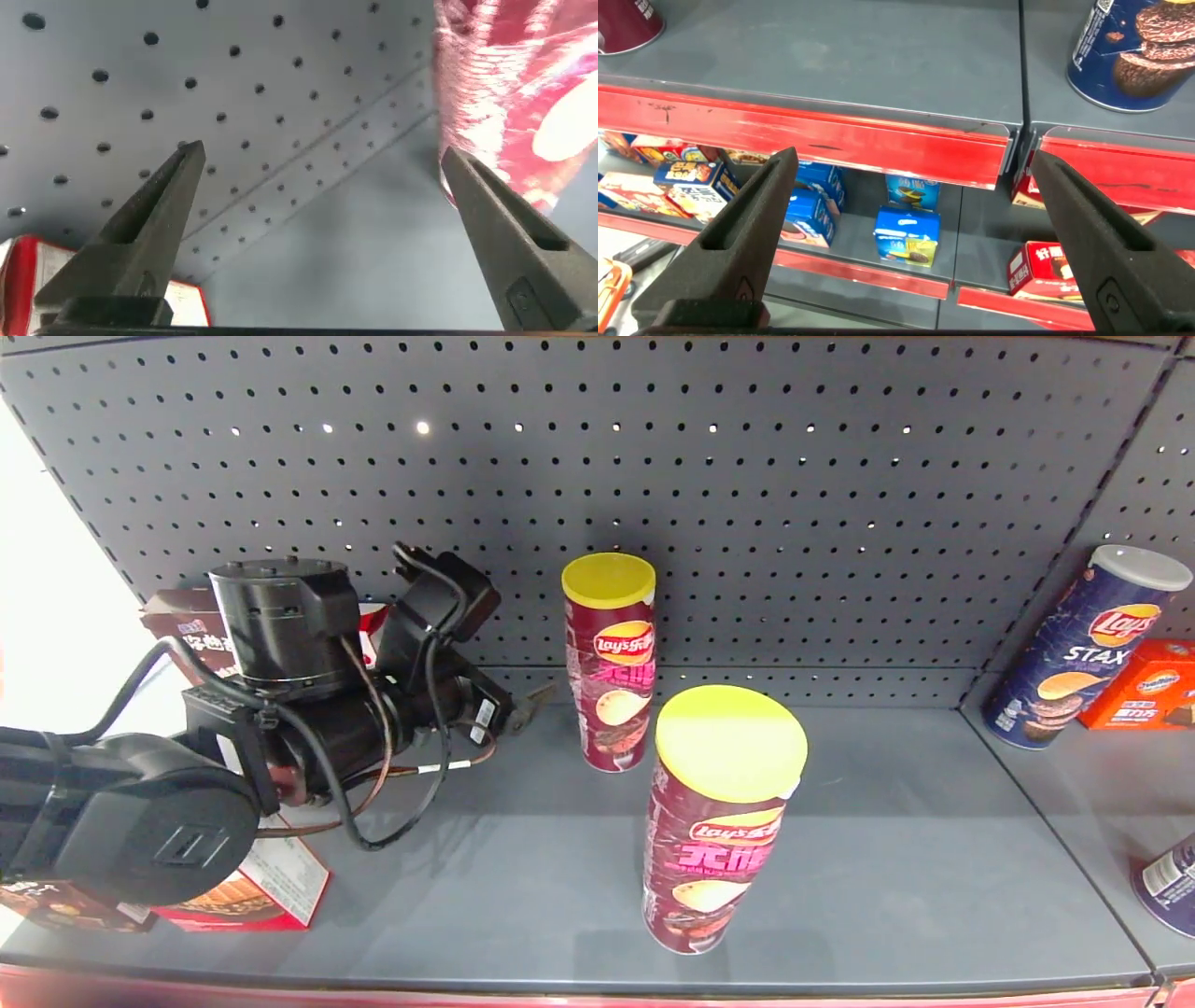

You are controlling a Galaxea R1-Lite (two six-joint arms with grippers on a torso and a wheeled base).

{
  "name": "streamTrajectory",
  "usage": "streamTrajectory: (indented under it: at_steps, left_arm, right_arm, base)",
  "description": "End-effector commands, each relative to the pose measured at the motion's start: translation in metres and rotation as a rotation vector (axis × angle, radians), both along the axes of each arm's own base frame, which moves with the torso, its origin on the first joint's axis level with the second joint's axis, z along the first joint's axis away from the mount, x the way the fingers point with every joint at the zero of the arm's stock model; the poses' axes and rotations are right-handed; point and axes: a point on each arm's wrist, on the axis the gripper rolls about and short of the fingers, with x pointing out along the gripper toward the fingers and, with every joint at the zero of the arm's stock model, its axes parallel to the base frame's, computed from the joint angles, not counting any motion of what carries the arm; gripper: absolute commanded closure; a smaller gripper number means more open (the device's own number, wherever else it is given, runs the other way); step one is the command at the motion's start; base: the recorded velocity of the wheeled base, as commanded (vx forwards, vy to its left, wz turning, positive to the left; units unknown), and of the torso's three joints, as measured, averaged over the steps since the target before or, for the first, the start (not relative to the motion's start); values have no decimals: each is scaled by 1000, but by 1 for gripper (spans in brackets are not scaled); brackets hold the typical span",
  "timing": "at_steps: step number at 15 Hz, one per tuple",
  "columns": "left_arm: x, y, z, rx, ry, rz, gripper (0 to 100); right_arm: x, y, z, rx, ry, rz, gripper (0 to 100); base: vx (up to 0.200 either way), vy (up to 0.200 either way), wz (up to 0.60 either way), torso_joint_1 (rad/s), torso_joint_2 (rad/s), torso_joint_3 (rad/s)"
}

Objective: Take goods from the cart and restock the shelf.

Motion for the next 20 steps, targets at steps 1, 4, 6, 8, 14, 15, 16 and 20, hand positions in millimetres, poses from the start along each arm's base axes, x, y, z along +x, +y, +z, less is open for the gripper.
streamTrajectory:
  at_steps: [1,4,6,8,14,15,16,20]
  left_arm:
    - [-16,6,9,-12,-18,-35,0]
    - [-24,5,7,-11,0,-88,0]
    - [-21,-1,8,-15,-5,-101,0]
    - [-14,-7,5,-14,4,-109,0]
    - [3,-20,-1,-7,12,-78,0]
    - [5,-21,-2,-5,11,-64,0]
    - [8,-21,-2,-5,7,-57,0]
    - [21,-25,1,-13,-13,-14,0]
  right_arm:
    - [0,0,0,0,2,0,0]
    - [0,0,0,0,2,0,0]
    - [0,0,0,0,2,0,0]
    - [0,0,0,0,2,0,0]
    - [0,0,0,0,2,0,0]
    - [0,0,0,0,2,0,0]
    - [0,0,0,0,2,0,0]
    - [0,0,0,0,2,0,0]
  base:
    - [0,0,0,0,0,0]
    - [0,0,0,0,0,0]
    - [0,0,0,0,0,0]
    - [0,0,0,0,0,0]
    - [0,0,0,0,0,0]
    - [0,0,0,0,0,0]
    - [0,0,0,0,0,0]
    - [0,0,0,0,0,0]
